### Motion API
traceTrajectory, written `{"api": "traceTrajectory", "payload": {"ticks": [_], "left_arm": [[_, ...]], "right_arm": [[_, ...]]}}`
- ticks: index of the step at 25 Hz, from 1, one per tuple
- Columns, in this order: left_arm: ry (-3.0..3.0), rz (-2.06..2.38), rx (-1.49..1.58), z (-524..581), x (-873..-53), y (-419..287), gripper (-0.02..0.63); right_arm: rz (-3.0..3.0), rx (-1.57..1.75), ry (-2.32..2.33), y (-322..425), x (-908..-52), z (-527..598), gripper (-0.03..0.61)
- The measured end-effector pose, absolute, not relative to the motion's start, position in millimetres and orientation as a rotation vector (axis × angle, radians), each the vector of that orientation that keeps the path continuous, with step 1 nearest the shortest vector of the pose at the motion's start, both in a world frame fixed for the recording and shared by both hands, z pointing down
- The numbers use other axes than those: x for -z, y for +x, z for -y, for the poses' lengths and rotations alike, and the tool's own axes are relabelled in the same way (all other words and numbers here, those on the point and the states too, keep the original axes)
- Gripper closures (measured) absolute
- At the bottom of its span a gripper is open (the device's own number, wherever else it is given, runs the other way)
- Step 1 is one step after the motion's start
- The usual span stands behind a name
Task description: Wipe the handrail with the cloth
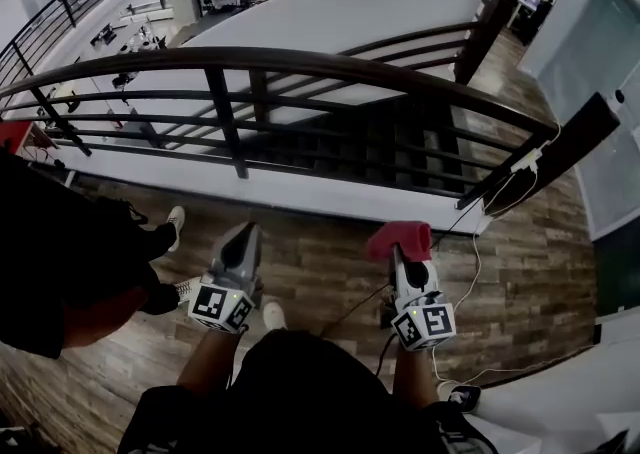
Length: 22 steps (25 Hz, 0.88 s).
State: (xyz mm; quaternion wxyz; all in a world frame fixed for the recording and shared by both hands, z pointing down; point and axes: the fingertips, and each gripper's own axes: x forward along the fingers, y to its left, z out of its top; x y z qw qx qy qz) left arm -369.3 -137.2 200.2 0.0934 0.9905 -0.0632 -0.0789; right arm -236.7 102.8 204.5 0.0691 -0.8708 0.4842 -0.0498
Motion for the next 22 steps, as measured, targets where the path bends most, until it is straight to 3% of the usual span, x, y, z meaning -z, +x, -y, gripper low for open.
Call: {"api": "traceTrajectory", "payload": {"ticks": [22], "left_arm": [[2.931, 0.193, 0.306, 245, -209, -363, 0.615]], "right_arm": [[-1.677, 0.138, -2.540, -221, -204, 66, 0.537]]}}
